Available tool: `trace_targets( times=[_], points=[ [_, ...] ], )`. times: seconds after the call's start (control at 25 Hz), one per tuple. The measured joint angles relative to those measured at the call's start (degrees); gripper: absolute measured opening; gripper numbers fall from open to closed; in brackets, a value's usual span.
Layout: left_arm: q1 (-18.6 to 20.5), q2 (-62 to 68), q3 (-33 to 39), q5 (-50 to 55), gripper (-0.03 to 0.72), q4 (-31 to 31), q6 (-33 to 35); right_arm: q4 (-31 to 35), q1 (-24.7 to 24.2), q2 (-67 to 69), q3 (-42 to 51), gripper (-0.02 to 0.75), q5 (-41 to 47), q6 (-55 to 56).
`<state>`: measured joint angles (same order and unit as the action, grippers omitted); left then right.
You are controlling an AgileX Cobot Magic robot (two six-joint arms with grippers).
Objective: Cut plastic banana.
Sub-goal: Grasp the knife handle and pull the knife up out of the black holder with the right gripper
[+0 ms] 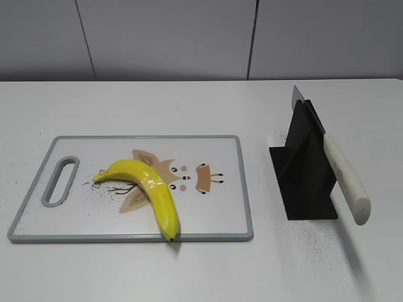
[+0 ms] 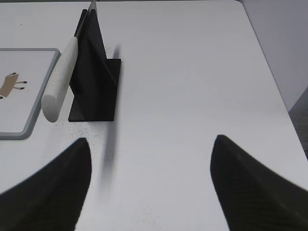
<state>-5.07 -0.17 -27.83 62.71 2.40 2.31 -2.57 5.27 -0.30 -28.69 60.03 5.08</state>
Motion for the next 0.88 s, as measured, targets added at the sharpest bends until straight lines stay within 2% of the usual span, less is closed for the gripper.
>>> trace_targets(
  times=[0.08,0.88],
  points=[
    [0.0,0.0,0.0,0.2,0.671,0.0,0.0,0.0,0.0,0.0,0.0,0.582,0.0,0.0],
    [0.0,0.0,0.5,0.1,0.587,0.0,0.0,0.0,0.0,0.0,0.0,0.582,0.0,0.0]
  ],
)
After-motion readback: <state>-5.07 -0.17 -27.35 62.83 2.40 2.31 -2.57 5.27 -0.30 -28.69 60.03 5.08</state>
